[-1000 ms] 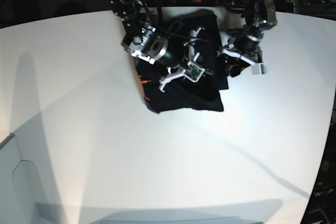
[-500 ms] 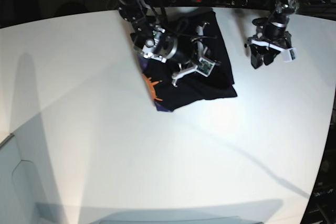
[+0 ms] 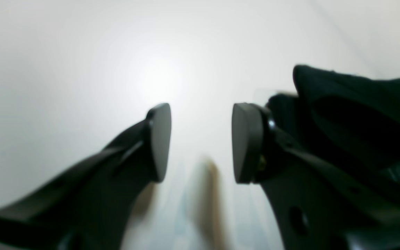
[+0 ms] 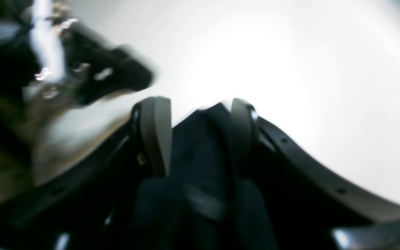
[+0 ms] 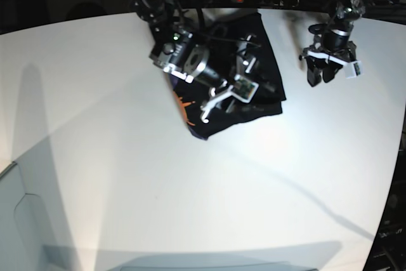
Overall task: Fold the T-shirt properly
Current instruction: 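Lower the folded end onto the shirt and open the right gripper, then press the right gripper on the folded bundle and adjust its edge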
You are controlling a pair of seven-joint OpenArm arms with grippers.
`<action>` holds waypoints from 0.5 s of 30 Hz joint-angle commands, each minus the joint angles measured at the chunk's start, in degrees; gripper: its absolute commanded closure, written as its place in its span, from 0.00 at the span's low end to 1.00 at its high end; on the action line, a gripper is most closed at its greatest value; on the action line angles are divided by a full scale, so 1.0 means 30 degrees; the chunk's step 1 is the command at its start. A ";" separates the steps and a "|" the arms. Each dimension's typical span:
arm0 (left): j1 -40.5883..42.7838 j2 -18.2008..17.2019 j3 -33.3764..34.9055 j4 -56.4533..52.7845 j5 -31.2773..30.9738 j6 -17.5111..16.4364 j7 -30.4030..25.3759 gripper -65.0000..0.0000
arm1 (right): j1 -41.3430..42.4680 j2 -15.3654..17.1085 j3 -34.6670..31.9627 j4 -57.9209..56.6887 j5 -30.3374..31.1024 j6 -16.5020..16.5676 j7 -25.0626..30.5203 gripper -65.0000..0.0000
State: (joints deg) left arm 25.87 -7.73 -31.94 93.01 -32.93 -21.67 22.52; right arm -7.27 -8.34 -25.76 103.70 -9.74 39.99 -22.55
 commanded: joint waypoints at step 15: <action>0.0037 -0.0106 -0.1000 0.0307 -0.0409 -0.0234 -0.0314 0.57 | -0.4508 0.2032 0.2857 0.3397 0.0359 0.0004 0.0731 0.56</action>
State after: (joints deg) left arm 26.04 -7.42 -34.72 93.01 -33.32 -21.93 22.92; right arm -21.21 -1.76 -16.95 112.40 -10.11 40.03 -22.55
